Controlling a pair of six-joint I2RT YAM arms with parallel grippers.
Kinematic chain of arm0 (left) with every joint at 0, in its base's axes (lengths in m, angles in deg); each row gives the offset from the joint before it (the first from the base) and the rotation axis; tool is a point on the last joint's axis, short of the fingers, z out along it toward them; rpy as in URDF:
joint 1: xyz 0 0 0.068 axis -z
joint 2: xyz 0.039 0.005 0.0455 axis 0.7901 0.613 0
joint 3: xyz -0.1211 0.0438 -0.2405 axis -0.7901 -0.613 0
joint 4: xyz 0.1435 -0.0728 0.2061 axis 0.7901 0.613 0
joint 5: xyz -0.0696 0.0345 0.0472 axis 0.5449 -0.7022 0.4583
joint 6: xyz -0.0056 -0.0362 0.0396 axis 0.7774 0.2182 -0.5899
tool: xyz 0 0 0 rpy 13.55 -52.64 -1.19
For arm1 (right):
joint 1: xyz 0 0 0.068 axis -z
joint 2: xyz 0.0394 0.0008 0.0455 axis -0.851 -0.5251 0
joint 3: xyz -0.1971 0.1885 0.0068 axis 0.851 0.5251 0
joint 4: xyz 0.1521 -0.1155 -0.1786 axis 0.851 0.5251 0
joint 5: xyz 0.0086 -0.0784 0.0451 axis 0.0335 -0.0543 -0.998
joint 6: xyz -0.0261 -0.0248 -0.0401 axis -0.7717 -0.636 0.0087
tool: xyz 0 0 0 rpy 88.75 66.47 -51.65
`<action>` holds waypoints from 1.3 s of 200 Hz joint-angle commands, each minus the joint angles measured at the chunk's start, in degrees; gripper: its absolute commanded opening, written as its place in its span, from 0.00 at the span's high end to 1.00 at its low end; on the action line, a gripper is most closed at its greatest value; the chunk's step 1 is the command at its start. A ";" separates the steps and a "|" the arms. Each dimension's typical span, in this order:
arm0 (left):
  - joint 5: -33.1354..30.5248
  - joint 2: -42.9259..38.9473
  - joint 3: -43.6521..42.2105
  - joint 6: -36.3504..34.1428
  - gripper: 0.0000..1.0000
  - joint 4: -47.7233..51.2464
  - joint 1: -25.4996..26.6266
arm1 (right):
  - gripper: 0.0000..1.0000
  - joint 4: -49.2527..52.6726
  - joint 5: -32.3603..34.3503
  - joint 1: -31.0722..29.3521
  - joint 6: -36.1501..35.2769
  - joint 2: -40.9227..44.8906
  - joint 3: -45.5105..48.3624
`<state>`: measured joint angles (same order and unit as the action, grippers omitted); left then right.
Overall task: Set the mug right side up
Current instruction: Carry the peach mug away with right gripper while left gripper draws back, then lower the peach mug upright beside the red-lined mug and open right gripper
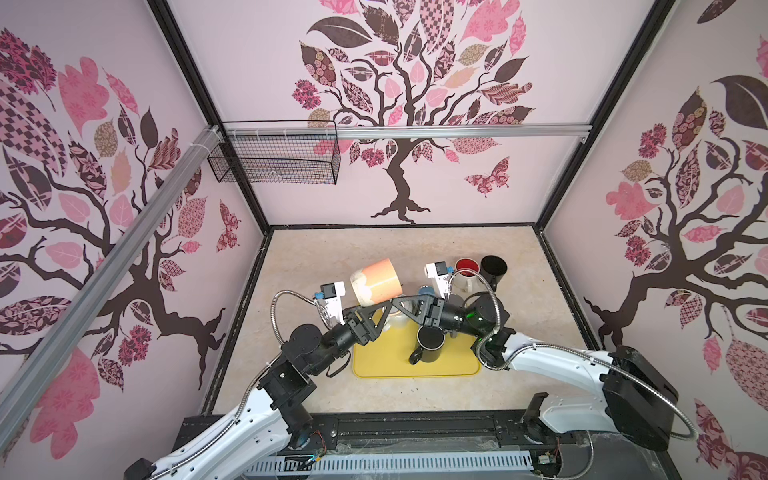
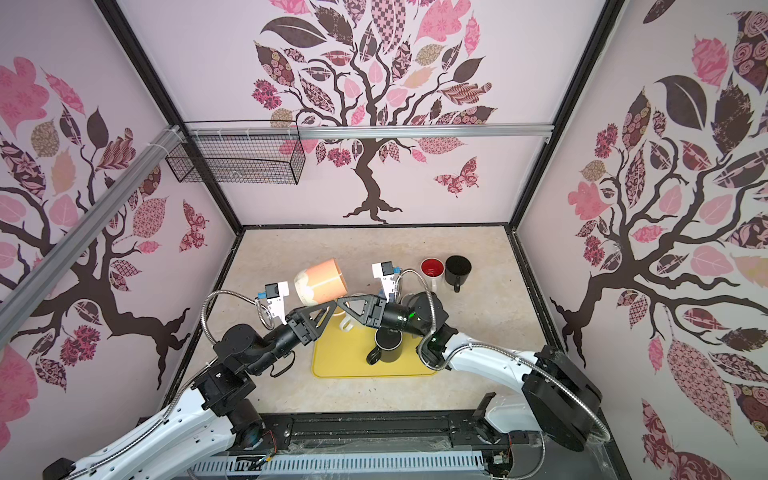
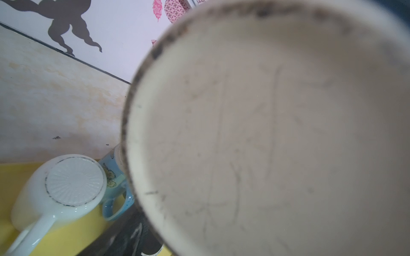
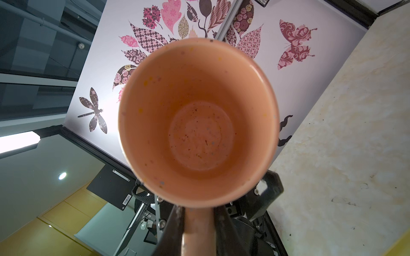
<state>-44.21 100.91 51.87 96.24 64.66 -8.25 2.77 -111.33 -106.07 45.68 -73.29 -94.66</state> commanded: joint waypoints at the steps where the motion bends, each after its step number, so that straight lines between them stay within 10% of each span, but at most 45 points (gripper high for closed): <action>1: 3.04 -1.37 -0.58 -1.09 0.09 -0.25 -1.38 | 1.00 -5.27 0.82 0.56 0.72 -1.07 -3.04; 140: -11.64 -9.71 10.11 -16.75 0.09 27.95 -1.49 | 1.00 27.68 4.32 15.11 -14.93 -5.46 -17.79; 196: -13.32 -10.86 10.97 -18.09 0.09 33.14 -1.49 | 1.00 59.52 21.43 16.00 -37.87 -17.51 -40.13; 260: -14.52 -9.79 10.94 -19.79 0.09 34.14 -1.49 | 1.00 69.84 34.28 17.78 -48.87 -25.19 -49.07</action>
<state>-57.87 90.07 60.11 78.28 98.71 -9.47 71.51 -83.84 -89.59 3.83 -97.13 -138.11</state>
